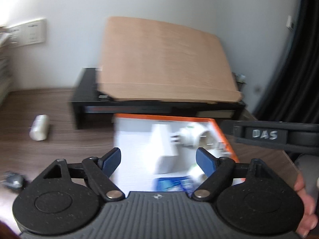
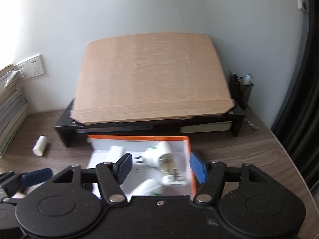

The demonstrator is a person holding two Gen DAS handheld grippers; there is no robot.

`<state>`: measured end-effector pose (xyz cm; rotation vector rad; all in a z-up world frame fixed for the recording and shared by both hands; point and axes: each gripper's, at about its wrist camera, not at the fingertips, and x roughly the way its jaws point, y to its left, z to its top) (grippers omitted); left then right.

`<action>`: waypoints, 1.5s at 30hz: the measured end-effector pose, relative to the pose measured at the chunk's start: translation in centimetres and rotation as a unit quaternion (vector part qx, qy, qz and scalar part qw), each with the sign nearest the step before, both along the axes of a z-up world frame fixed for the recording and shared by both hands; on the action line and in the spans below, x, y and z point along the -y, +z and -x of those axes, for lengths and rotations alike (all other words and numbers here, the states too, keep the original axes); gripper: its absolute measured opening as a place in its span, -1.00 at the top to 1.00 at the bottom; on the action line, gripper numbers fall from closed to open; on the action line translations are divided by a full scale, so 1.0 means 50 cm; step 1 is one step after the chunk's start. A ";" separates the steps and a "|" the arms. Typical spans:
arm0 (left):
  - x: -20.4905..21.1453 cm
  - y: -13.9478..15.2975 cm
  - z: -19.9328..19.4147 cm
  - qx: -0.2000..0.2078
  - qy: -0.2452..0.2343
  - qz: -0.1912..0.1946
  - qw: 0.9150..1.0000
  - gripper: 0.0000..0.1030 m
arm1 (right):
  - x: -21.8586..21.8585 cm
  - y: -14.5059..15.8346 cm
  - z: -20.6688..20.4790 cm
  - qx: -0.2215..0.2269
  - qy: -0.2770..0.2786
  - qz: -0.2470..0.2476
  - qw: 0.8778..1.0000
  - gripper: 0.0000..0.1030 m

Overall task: Organize rigid objects
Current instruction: 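Grasp the black charger with the left tool while the right tool moves toward the white pill bottle, then grasp the white pill bottle with the right tool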

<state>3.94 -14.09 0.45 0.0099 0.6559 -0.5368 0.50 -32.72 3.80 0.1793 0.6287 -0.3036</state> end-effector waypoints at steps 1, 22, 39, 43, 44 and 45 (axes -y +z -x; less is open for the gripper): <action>-0.024 -0.003 0.000 0.003 0.014 -0.004 1.000 -0.68 | -0.015 0.001 -0.003 0.000 0.007 0.000 1.000 -0.51; -0.323 -0.139 -0.122 -0.006 0.144 -0.084 0.986 -0.79 | -0.290 -0.041 -0.085 -0.037 0.108 -0.003 0.993 -0.51; -0.376 -0.161 -0.145 -0.010 0.103 -0.028 0.994 -0.21 | -0.407 -0.098 -0.242 -0.061 0.150 -0.023 0.987 -0.51; -0.404 -0.144 -0.137 -0.006 0.115 -0.018 0.993 -0.21 | -0.431 -0.115 -0.305 -0.069 0.167 -0.040 0.983 -0.51; -0.411 -0.140 -0.135 -0.006 0.120 -0.017 0.993 -0.21 | -0.438 -0.120 -0.322 -0.069 0.172 -0.043 0.982 -0.51; -0.419 -0.135 -0.132 -0.007 0.126 -0.017 0.992 -0.21 | -0.446 -0.126 -0.341 -0.071 0.176 -0.045 0.981 -0.51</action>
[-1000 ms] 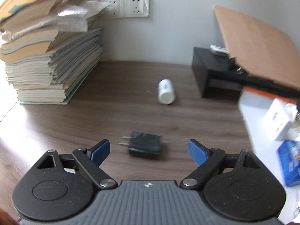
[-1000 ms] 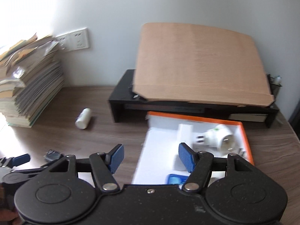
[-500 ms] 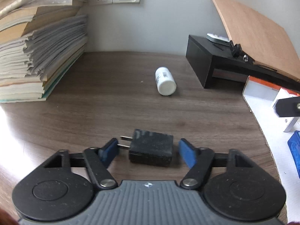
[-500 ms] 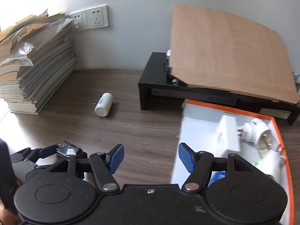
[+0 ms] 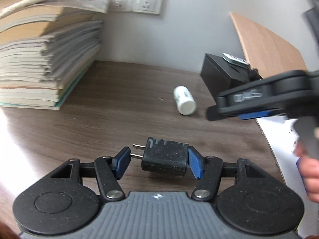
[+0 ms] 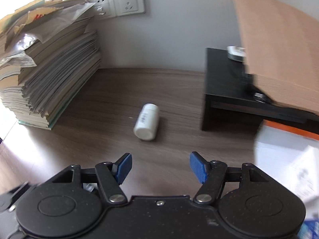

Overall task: Organize rigid objects
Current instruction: 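Grasp the white pill bottle with the right tool, then carry the black charger and pill bottle over the white box with both tools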

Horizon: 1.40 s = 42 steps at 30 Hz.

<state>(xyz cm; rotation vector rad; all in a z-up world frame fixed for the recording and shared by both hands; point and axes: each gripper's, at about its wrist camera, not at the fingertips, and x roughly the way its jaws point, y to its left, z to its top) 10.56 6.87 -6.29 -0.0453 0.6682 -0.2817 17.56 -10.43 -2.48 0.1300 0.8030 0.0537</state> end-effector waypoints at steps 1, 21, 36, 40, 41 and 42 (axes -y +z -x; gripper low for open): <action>-0.009 0.005 0.002 -0.001 0.006 0.001 1.000 -0.21 | -0.008 -0.005 -0.019 -0.003 0.004 -0.002 1.000 -0.51; -0.117 0.054 -0.001 -0.008 0.082 0.008 0.997 -0.21 | -0.081 -0.038 -0.115 -0.015 -0.006 0.044 0.999 0.23; -0.084 0.096 0.014 -0.006 0.045 0.016 0.999 -0.21 | -0.066 0.057 0.143 0.016 -0.053 0.024 0.998 0.22; -0.067 0.103 0.034 -0.007 0.029 0.013 0.999 -0.21 | -0.056 0.070 0.198 0.020 -0.068 0.024 0.997 0.22; -0.061 0.104 0.040 -0.008 0.026 0.012 1.000 -0.21 | -0.053 0.074 0.213 0.021 -0.072 0.024 0.997 0.23; -0.057 0.105 0.044 -0.009 0.023 0.011 1.000 -0.21 | -0.049 0.077 0.226 0.021 -0.076 0.024 0.997 0.23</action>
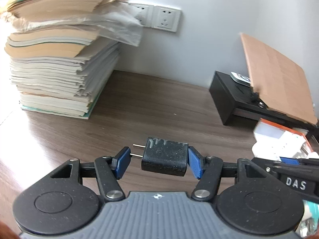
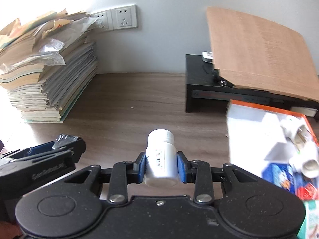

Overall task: Organize rigid objects
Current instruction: 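Carry the black charger and pill bottle over the white box with both tools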

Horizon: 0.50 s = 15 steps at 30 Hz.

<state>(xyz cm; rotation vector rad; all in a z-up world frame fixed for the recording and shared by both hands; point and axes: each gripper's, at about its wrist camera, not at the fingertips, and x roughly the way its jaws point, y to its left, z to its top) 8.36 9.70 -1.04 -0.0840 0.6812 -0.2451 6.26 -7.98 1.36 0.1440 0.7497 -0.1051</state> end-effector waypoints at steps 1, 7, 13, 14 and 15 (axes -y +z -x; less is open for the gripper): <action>0.006 0.003 0.007 0.000 -0.004 0.000 1.000 -0.21 | 0.005 0.004 0.013 0.002 -0.004 0.000 1.000 0.22; 0.054 0.022 0.058 0.009 -0.024 -0.003 1.000 -0.21 | 0.045 0.023 0.092 0.014 -0.018 -0.005 1.000 0.22; 0.125 0.035 0.111 0.019 -0.032 -0.006 0.999 -0.21 | 0.112 0.038 0.164 0.030 -0.021 -0.010 0.999 0.22; 0.138 0.036 0.119 0.018 -0.031 -0.003 0.999 -0.21 | 0.127 0.040 0.174 0.033 -0.021 -0.011 0.999 0.22; 0.151 0.038 0.128 0.016 -0.031 -0.001 0.999 -0.21 | 0.141 0.042 0.184 0.033 -0.022 -0.011 0.999 0.22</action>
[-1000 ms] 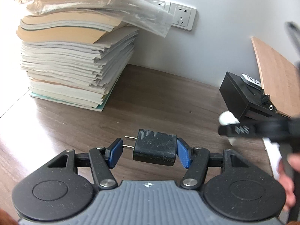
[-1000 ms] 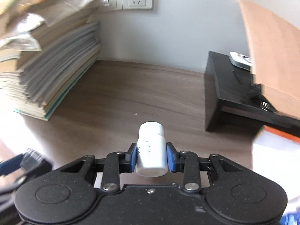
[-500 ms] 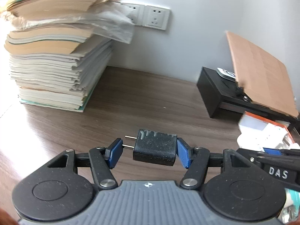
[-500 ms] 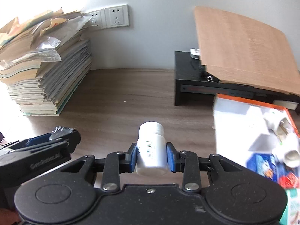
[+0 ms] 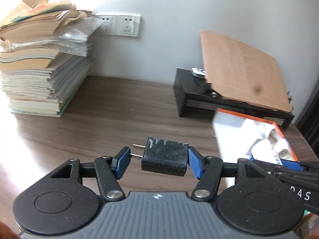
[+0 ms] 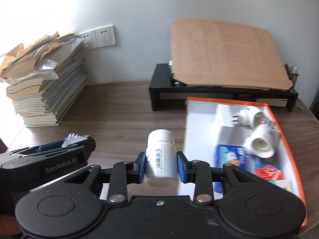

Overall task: Organize rigid objects
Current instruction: 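Carry the black charger and pill bottle over the white box with both tools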

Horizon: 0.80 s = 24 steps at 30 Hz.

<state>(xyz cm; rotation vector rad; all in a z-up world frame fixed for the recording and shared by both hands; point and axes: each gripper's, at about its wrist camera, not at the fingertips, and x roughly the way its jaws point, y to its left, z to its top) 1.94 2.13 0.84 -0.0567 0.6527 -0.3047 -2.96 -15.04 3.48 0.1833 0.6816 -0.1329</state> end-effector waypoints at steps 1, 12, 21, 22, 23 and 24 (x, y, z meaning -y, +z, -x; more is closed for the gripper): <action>0.016 0.001 0.009 -0.002 -0.001 0.000 1.000 -0.21 | 0.016 0.002 0.012 0.001 -0.002 -0.001 1.000 0.22; 0.183 0.020 0.093 0.004 -0.039 -0.007 0.999 -0.21 | 0.199 0.014 0.131 0.011 -0.040 -0.001 0.999 0.22; 0.284 0.017 0.129 0.010 -0.082 -0.016 0.996 -0.21 | 0.311 0.002 0.191 0.009 -0.080 -0.004 0.997 0.22; 0.293 0.015 0.132 0.010 -0.085 -0.017 0.996 -0.21 | 0.318 0.001 0.195 0.010 -0.083 -0.004 0.997 0.22; 0.301 0.014 0.134 0.009 -0.088 -0.018 0.996 -0.21 | 0.325 0.000 0.200 0.010 -0.084 -0.004 0.996 0.22; 0.307 0.012 0.137 0.009 -0.090 -0.018 0.996 -0.21 | 0.329 -0.001 0.203 0.010 -0.085 -0.004 0.996 0.22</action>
